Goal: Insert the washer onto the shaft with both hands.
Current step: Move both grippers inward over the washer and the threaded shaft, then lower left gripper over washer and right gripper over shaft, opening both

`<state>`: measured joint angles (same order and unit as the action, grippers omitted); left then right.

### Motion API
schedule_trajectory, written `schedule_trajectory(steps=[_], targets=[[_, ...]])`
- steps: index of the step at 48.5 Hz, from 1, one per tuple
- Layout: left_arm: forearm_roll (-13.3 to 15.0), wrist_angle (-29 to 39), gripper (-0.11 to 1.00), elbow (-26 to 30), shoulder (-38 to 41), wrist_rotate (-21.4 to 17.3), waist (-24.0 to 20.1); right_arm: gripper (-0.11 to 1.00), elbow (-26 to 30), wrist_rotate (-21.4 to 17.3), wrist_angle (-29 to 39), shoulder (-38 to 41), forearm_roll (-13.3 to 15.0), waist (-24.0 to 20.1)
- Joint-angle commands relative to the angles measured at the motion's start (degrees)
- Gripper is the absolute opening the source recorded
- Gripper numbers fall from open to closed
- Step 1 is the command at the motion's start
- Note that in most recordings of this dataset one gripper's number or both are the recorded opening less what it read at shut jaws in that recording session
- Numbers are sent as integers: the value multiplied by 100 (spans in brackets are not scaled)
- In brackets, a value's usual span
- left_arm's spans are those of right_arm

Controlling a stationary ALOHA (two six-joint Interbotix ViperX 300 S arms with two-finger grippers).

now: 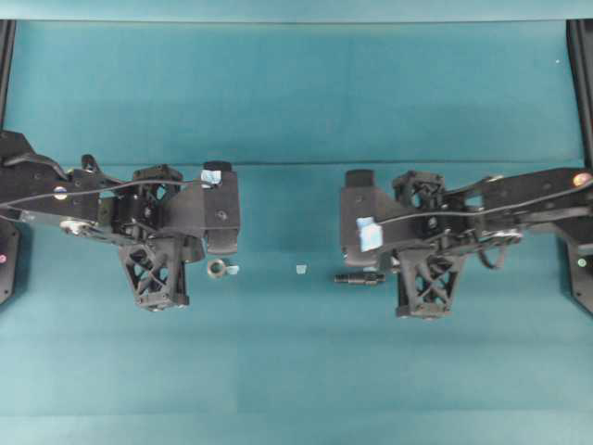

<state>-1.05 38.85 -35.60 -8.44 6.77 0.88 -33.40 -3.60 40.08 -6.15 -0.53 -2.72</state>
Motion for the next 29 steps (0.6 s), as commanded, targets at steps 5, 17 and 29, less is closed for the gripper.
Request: schedule_trajectory(steps=[5,17,29], targets=[[-18,9,2,88,-18,-105,70,-9,79,0,-62,123,0,-26],[-18,9,2,70,62,-334,105,1,70,62,-316,176,62,-26],[-18,-35,11,79,97,-325,26,58,-35,0,-387,185,211,-26]])
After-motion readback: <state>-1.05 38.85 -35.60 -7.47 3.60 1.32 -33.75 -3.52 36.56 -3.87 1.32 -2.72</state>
